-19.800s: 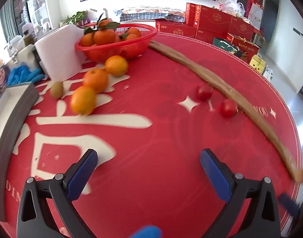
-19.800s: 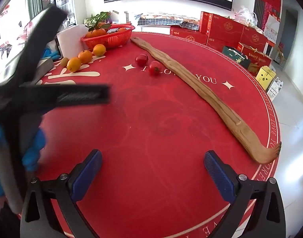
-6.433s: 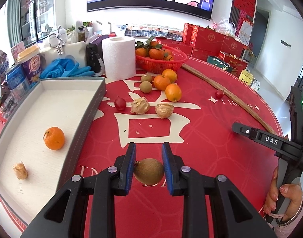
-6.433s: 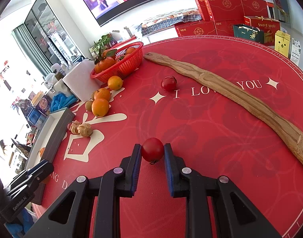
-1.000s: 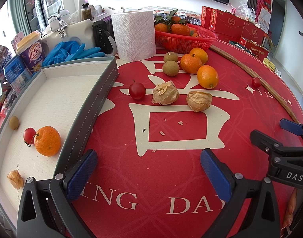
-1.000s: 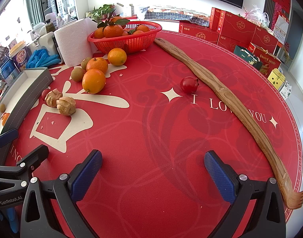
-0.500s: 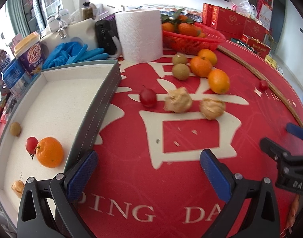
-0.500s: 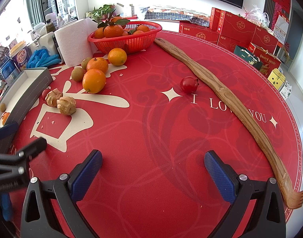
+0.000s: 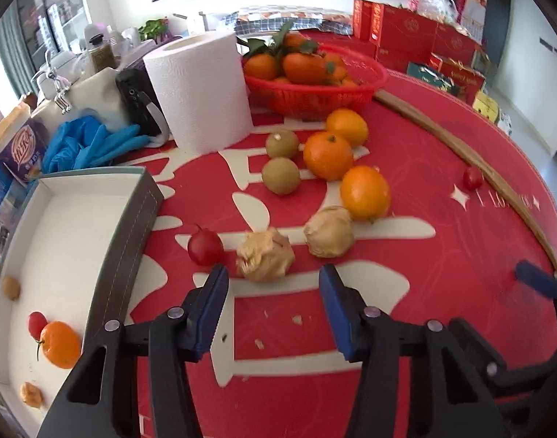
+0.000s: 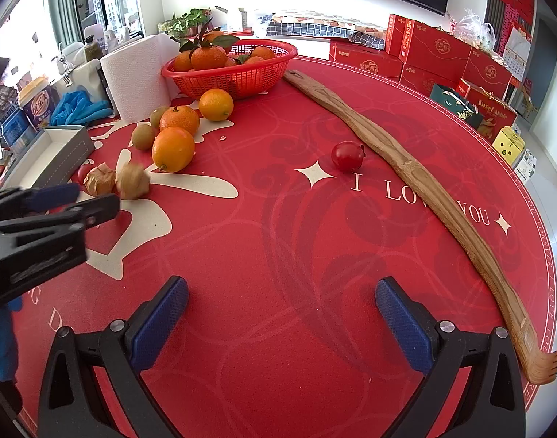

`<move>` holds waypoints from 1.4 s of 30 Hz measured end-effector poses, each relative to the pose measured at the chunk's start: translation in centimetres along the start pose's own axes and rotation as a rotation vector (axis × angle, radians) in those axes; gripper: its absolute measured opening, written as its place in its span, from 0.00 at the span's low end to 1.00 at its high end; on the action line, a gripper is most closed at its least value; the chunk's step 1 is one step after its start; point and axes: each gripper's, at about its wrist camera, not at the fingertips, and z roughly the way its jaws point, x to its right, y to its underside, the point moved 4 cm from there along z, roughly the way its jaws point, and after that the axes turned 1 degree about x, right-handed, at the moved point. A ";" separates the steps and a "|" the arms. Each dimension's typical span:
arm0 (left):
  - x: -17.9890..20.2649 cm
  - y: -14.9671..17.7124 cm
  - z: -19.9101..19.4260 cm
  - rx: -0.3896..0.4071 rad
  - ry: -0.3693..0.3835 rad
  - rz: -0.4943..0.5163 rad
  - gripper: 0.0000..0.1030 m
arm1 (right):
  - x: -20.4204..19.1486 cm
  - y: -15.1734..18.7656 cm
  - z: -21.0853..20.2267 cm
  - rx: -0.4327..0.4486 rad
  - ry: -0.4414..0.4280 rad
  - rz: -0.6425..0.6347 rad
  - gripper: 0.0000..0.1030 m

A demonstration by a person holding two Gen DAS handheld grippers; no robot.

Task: Organize fruits
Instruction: 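Move the left tool onto a dried husk fruit and close it, then grasp a red cherry tomato with the right tool while the left tool holds the husk fruit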

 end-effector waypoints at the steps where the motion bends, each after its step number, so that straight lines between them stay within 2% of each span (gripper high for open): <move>1: -0.1 -0.2 0.2 -0.002 0.002 -0.004 0.54 | 0.0 0.0 0.0 0.000 0.000 0.000 1.00; 3: 0.1 -0.7 0.5 -0.005 0.005 -0.003 0.52 | 0.0 0.0 0.0 0.000 0.001 0.000 1.00; 6: 1.0 -1.2 0.6 0.010 0.009 0.022 0.40 | 0.0 0.0 0.0 0.000 0.000 0.000 1.00; 7: 1.2 -1.2 0.6 0.013 0.015 0.027 0.31 | 0.0 0.0 0.0 0.000 0.000 0.000 1.00; 8: 1.4 -1.2 0.6 0.012 0.026 0.028 0.27 | 0.0 0.0 0.0 0.000 0.000 0.000 1.00; 14: 0.8 0.5 -0.8 0.022 0.032 0.008 0.27 | 0.0 0.0 0.0 0.000 0.001 0.000 1.00; 25: -2.3 6.4 -4.2 0.041 0.028 0.001 0.27 | -0.1 0.0 0.1 -0.004 0.004 -0.002 1.00; 30: -2.9 7.2 -4.5 0.061 0.049 -0.023 0.28 | -0.7 -1.0 0.7 -0.054 0.000 -0.002 1.00; 34: -3.2 7.6 -4.7 0.080 0.056 -0.037 0.28 | -2.9 -2.2 0.3 -0.048 -0.120 -0.014 1.00; 38: -3.6 8.3 -5.3 0.094 0.062 -0.049 0.28 | -7.5 -4.9 -0.9 0.035 -0.170 -0.116 1.00; 42: -4.1 9.2 -5.8 0.104 0.066 -0.069 0.28 | -12.7 -7.1 -0.3 0.070 -0.217 -0.215 1.00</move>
